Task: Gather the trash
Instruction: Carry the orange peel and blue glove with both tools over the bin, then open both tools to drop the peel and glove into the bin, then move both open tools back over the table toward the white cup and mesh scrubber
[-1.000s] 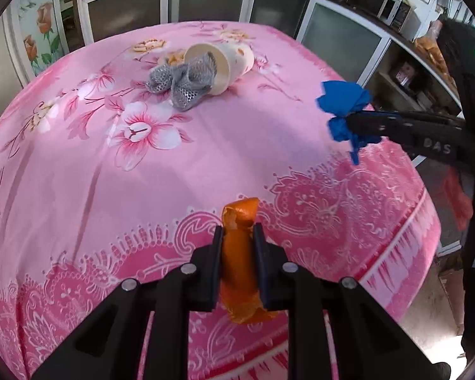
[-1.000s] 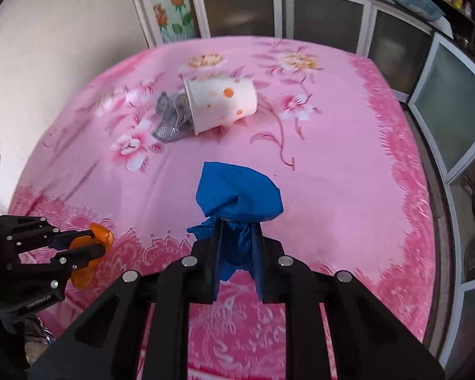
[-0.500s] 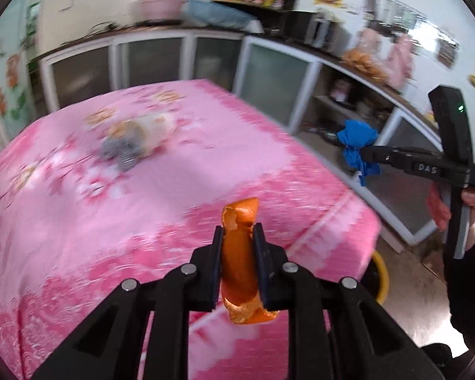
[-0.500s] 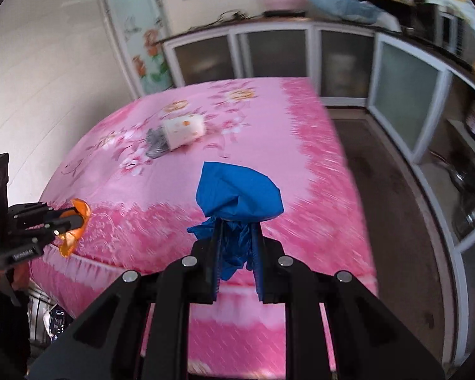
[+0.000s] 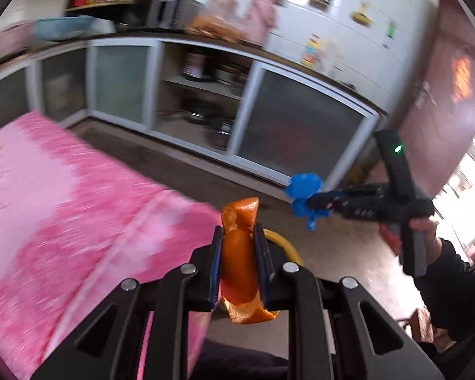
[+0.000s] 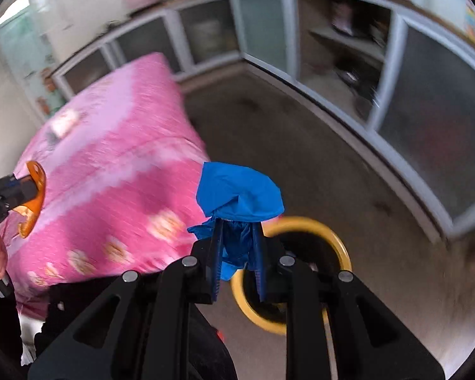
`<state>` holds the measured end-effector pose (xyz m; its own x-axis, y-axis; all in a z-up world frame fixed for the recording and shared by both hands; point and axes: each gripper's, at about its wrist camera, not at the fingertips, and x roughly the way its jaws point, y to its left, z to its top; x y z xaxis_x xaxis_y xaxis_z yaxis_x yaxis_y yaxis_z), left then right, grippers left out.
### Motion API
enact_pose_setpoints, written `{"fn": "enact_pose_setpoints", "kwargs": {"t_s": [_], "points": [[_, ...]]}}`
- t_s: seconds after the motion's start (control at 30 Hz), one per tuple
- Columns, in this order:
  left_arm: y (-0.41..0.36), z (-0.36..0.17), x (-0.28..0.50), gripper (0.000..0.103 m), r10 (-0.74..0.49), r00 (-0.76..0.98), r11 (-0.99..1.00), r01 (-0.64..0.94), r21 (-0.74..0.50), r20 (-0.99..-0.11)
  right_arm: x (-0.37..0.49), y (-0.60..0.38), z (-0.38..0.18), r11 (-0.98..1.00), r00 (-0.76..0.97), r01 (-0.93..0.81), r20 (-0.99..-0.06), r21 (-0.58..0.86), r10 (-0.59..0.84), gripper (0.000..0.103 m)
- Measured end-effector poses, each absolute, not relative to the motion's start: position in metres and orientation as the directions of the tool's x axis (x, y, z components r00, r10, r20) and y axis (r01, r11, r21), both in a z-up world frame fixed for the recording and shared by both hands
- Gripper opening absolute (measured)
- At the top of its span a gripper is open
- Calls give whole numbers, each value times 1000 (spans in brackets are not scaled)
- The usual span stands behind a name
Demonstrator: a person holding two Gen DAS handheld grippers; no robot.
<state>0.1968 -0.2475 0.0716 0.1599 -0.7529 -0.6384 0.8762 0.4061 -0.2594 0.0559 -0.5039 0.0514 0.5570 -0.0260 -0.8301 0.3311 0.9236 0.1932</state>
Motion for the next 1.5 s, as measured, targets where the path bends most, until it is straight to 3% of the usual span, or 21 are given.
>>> {"fn": "enact_pose_setpoints", "kwargs": {"t_s": [0.23, 0.53, 0.57, 0.6, 0.63, 0.67, 0.7, 0.83, 1.03, 1.2, 1.33, 1.5], "points": [[-351, 35, 173, 18, -727, 31, 292, 918, -267, -686, 26, -551, -9, 851, 468, 476, -883, 222, -31, 17], [-439, -38, 165, 19, -593, -29, 285, 927, -243, -805, 27, -572, -82, 822, 341, 536, -940, 190, -5, 17], [-445, -45, 164, 30, -578, -46, 283, 925, -253, -815, 26, -574, -89, 820, 324, 541, -946, 186, 1, 20], [-449, -49, 164, 53, -568, -53, 289, 921, -259, -821, 23, -578, -98, 809, 308, 557, -951, 186, 6, 29], [-452, -51, 164, 67, -566, -42, 304, 918, -256, -823, 21, -583, -105, 800, 294, 571, -956, 185, 11, 36], [-452, -50, 165, 85, -581, -15, 327, 911, -250, -814, 19, -586, -109, 793, 286, 580, -958, 186, 16, 50], [-450, -48, 166, 86, -599, -15, 328, 907, -263, -801, 15, -590, -113, 783, 281, 592, -959, 191, 21, 58], [-441, -44, 174, 87, -626, -72, 324, 881, -343, -776, -3, -604, -124, 748, 243, 642, -970, 169, 11, 58], [-404, -15, 187, 87, -692, -38, 366, 843, -395, -721, -19, -608, -91, 742, 322, 647, -945, 176, -57, 58], [-308, 40, 208, 94, -735, 156, 471, 817, -332, -660, 1, -577, -26, 833, 512, 507, -855, 222, -83, 65], [-201, 71, 239, 95, -670, 370, 645, 719, -258, -643, 41, -526, 26, 918, 620, 343, -782, 199, -63, 66], [-59, 93, 273, 95, -430, 642, 879, 459, -130, -635, 114, -438, 77, 981, 698, 133, -716, 142, 9, 67]]}}
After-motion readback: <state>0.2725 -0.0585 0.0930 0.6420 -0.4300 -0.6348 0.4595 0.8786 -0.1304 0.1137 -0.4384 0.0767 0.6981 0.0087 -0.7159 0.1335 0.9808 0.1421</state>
